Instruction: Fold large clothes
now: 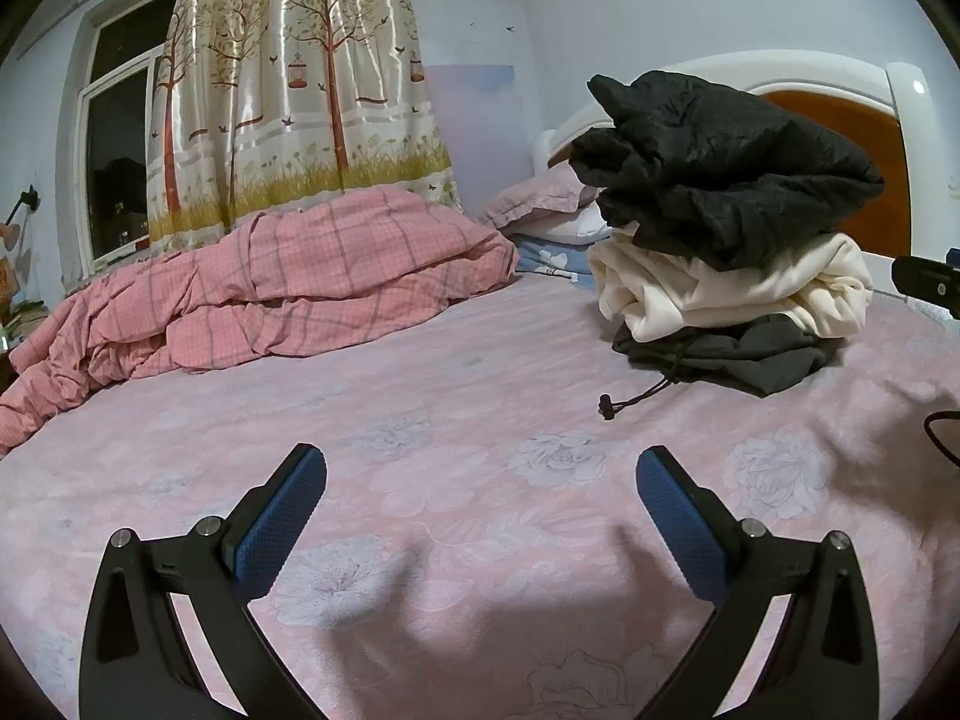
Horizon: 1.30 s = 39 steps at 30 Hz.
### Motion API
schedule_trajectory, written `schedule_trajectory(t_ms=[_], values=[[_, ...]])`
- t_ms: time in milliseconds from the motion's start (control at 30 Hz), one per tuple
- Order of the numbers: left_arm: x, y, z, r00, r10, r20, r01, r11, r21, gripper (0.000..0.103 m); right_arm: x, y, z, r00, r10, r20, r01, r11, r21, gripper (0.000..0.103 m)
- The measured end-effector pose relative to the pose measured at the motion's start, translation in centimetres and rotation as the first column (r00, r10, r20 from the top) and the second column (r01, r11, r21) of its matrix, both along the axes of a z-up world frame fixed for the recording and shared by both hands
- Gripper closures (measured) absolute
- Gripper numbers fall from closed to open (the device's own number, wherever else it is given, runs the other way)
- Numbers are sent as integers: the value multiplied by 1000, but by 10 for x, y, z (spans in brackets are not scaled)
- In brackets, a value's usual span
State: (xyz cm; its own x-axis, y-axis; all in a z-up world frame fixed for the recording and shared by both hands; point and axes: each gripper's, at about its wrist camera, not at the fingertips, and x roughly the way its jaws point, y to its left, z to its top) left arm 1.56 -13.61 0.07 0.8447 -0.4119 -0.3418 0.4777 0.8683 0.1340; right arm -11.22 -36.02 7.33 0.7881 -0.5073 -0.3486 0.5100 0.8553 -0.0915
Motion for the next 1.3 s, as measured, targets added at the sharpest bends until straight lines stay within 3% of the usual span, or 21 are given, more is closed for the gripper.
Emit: schedule_trajectory(t_ms=[1300], values=[[4,5,-2,1000,-7,-27,7,1000,1,0,-4,8,-1,1000,-3,-7,3,1000,3,1]])
